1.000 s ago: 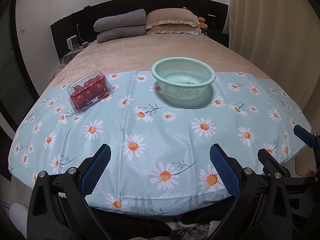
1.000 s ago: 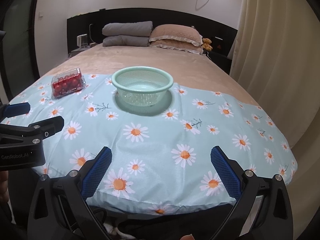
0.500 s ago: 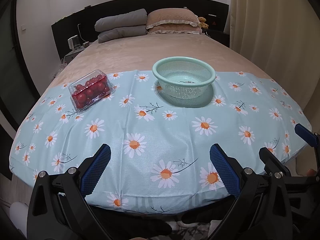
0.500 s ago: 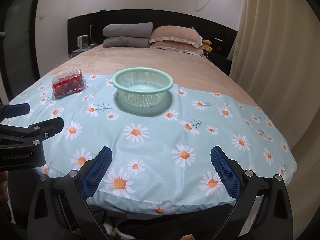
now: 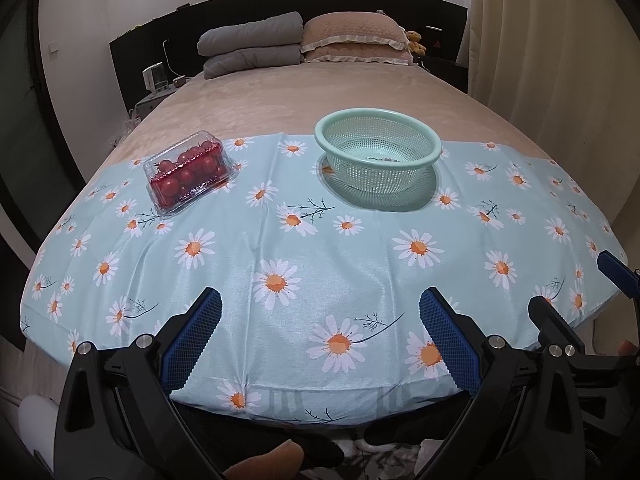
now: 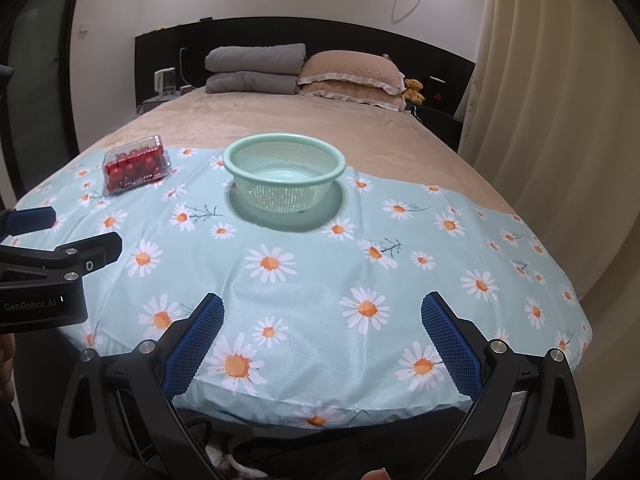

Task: Organize jewelry

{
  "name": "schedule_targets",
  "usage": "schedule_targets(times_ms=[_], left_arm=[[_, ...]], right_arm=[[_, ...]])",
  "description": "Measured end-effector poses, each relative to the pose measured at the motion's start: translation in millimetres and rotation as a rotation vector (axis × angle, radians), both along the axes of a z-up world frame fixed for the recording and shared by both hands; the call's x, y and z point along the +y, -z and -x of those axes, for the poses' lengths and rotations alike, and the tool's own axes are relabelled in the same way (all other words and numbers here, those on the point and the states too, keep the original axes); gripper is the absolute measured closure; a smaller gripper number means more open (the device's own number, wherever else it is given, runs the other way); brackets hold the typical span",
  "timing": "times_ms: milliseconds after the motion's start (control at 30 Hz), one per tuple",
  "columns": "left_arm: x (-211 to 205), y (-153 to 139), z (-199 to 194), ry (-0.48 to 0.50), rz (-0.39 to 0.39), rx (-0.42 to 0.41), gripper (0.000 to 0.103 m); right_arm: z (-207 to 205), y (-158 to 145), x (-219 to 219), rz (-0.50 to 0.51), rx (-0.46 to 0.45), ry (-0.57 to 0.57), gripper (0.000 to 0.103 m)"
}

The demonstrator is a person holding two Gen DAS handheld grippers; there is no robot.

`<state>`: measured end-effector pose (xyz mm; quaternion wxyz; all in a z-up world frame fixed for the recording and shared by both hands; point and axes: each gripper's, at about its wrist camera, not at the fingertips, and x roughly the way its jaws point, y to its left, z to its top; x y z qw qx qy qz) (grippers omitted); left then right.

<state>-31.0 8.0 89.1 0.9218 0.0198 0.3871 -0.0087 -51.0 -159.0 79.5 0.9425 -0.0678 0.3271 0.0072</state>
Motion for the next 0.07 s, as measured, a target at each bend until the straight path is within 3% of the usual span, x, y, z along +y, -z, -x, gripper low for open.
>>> schedule_targets(times_ms=[67], left_arm=[[0.2, 0.0, 0.1, 0.000, -0.002, 0.000, 0.006]], right_arm=[[0.3, 0.1, 0.0, 0.002, 0.001, -0.005, 0.008]])
